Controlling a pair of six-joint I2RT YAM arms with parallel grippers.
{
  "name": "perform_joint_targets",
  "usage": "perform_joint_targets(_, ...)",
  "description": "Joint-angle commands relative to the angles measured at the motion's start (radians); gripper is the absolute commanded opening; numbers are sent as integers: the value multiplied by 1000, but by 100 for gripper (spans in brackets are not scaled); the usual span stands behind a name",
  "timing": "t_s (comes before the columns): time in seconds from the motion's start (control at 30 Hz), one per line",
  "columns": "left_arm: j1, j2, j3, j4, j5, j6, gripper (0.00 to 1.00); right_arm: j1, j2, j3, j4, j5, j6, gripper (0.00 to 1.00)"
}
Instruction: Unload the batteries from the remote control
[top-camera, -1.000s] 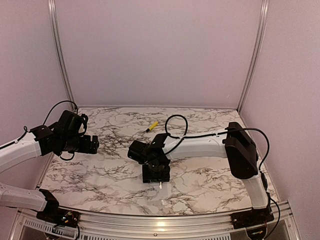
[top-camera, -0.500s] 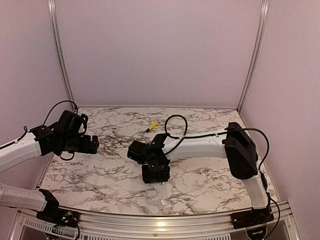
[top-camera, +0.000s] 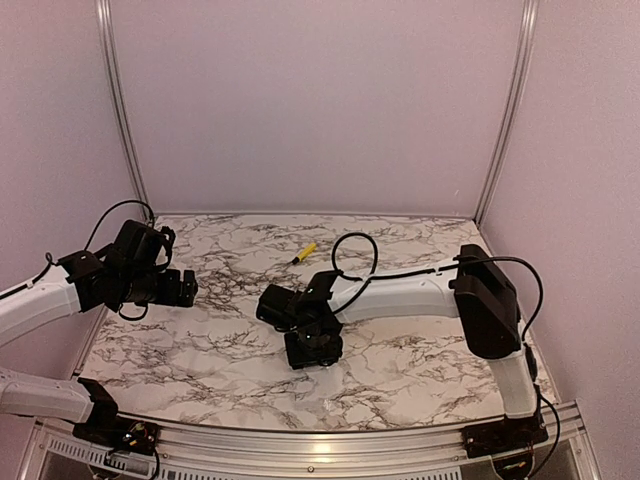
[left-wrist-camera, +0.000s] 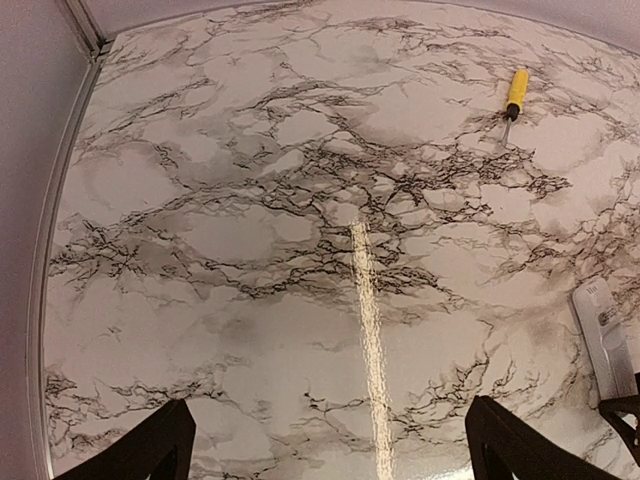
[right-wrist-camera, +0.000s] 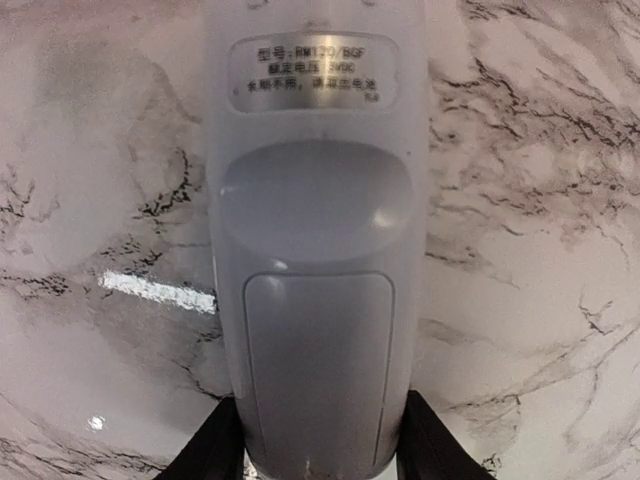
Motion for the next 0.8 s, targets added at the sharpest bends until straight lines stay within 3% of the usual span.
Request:
perform_joint_targets(0.0,-5,-3,36,-29,5,10,99,7,-76,-23,-2,66,-45,27)
perform_joint_targets(0.4,-5,-49,62,-35,72,-12,99,-12,-170,-56,31,125,-191,25)
perform_joint_targets(0.57,-5,-52,88,-27,14,-50,99,-47,-204,-68,59,125,-269,25)
perform_joint_targets(0.77,-5,38,157,-58,98,0,99,-80,-263,-94,133,130,-412,24)
